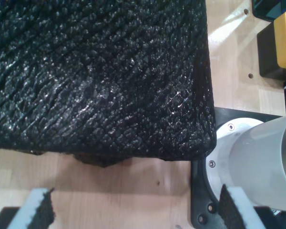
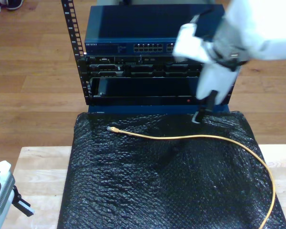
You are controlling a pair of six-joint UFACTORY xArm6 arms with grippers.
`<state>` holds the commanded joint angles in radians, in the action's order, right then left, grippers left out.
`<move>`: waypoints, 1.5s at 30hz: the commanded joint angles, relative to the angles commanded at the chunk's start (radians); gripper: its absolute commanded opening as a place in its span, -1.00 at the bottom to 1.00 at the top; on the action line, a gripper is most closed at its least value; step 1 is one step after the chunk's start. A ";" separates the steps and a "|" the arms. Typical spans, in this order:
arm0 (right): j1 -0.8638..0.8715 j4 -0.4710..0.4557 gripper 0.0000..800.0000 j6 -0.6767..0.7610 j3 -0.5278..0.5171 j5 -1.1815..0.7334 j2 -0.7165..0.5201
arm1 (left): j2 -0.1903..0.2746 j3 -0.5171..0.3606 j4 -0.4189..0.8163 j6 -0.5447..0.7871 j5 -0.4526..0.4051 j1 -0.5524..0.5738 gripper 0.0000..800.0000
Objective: Grab the cable and plug it in
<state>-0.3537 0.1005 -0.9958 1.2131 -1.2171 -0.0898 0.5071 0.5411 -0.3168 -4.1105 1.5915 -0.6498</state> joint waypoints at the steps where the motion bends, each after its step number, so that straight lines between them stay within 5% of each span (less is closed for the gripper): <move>1: -0.014 -0.006 0.99 0.009 0.014 0.000 0.018 | 0.000 0.000 0.000 0.000 -0.002 0.000 1.00; 21: -0.195 -0.023 0.98 0.147 0.270 0.149 0.423 | -0.040 0.006 -0.041 -0.002 -0.003 0.002 1.00; 38: -0.279 -0.215 0.94 0.436 0.428 0.180 0.632 | -0.049 0.006 -0.041 -0.006 -0.017 0.000 1.00; 45: -0.298 -0.221 0.92 0.460 0.474 0.180 0.697 | -0.049 0.006 -0.041 -0.006 -0.014 0.000 1.00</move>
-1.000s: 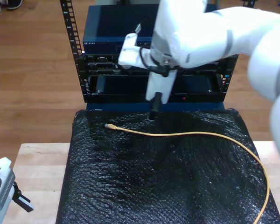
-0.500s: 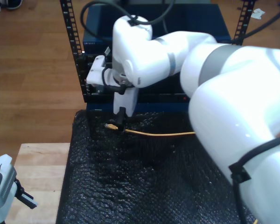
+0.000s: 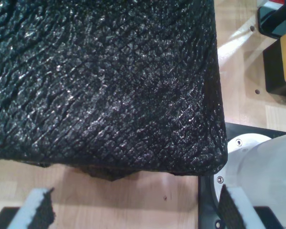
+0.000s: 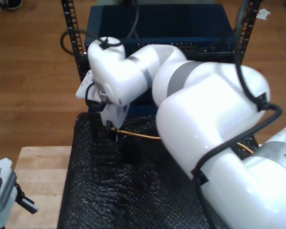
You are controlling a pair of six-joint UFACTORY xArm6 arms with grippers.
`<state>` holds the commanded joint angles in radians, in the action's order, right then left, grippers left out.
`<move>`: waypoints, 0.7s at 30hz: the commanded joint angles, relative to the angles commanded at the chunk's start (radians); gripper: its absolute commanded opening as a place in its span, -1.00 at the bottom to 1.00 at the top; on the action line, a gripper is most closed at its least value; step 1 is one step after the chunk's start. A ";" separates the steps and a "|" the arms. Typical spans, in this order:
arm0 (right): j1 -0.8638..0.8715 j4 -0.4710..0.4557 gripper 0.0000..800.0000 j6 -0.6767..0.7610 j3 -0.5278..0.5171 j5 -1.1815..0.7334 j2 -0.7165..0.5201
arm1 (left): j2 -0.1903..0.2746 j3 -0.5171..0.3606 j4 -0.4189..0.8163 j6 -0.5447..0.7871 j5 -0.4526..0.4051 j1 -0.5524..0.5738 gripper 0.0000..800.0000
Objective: Grab the cable and plug it in
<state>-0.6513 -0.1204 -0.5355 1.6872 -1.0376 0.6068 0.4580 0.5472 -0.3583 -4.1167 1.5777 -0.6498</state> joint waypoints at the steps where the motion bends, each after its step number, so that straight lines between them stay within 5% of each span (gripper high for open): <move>1: -0.002 0.000 0.91 0.011 0.003 0.000 0.006 | 0.000 0.000 0.000 0.000 0.002 -0.002 1.00; 21: 0.005 -0.005 0.37 0.023 0.049 0.000 0.061 | 0.003 0.000 0.000 0.002 0.005 -0.002 1.00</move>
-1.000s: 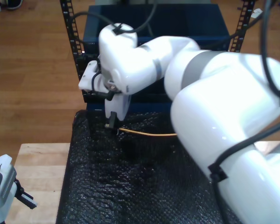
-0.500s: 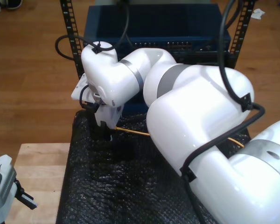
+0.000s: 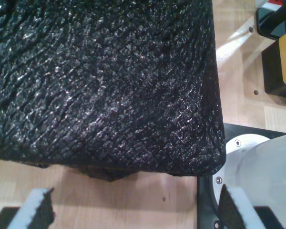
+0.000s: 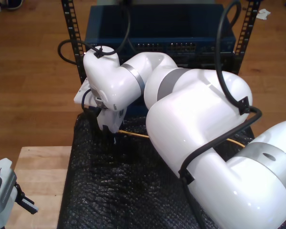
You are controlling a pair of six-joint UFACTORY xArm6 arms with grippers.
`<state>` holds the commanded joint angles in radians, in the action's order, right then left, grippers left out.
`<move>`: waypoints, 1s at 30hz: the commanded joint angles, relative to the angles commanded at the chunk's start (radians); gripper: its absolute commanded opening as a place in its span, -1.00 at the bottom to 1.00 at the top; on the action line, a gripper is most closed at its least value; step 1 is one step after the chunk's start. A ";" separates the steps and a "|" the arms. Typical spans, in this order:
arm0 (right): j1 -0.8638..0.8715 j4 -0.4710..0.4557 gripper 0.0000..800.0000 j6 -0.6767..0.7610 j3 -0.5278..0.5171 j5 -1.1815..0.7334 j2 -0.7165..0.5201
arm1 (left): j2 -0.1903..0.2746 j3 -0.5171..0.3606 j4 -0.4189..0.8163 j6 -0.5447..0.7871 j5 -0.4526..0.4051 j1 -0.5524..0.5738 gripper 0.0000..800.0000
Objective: Grab the cable and plug it in
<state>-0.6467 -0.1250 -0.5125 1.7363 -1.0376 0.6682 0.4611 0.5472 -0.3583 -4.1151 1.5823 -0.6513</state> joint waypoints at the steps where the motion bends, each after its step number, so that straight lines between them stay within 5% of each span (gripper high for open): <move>1: 0.000 -0.002 0.33 0.000 0.003 0.000 0.002 | 0.000 0.000 0.000 0.000 0.000 -0.002 1.00; 30: 0.003 -0.020 -0.46 0.000 0.021 -0.002 0.017 | 0.002 0.000 0.000 0.000 0.002 0.000 1.00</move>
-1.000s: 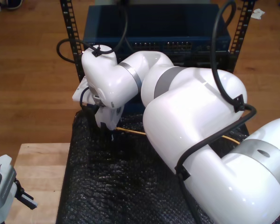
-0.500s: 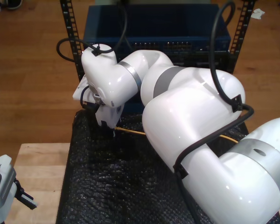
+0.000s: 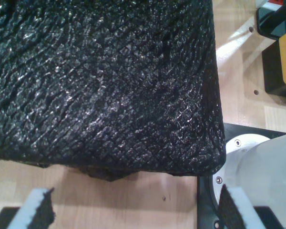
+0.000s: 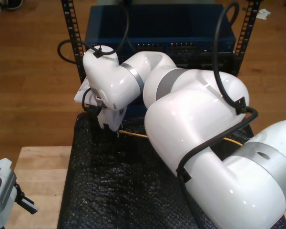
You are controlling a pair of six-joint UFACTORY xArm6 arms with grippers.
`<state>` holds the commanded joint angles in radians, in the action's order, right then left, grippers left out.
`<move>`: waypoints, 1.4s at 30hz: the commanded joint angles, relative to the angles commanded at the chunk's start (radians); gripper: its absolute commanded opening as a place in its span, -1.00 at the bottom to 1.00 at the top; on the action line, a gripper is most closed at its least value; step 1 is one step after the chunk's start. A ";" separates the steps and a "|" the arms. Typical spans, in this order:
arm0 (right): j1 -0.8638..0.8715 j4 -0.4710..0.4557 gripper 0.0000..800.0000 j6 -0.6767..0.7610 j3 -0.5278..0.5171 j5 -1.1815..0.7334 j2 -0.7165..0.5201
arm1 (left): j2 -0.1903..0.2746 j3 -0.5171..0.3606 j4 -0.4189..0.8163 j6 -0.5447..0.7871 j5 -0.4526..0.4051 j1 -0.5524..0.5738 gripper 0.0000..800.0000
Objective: Grab the cable and plug it in
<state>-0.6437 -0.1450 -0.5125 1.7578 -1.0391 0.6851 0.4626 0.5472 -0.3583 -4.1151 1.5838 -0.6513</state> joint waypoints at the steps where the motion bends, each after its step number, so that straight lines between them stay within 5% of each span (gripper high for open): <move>1: 0.000 0.000 -0.47 0.000 0.002 0.002 0.000 | 0.000 0.000 0.000 0.000 0.000 -0.002 1.00; 19: 0.000 0.000 -0.69 0.000 0.009 0.002 0.006 | 0.000 0.000 0.000 0.000 0.000 -0.002 1.00; 23: 0.000 -0.002 -0.93 0.000 0.009 0.002 0.006 | 0.000 -0.002 0.000 0.000 -0.002 -0.002 1.00; 28: 0.003 0.000 -0.99 -0.009 0.009 0.002 0.005 | 0.000 -0.002 0.000 0.000 -0.002 -0.002 1.00; 42: 0.011 0.015 -0.99 -0.252 -0.023 -0.052 -0.109 | 0.000 -0.002 -0.002 0.003 0.005 -0.002 1.00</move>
<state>-0.6329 -0.1297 -0.7641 1.7348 -1.0913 0.5762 0.4626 0.5457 -0.3598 -4.1121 1.5884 -0.6529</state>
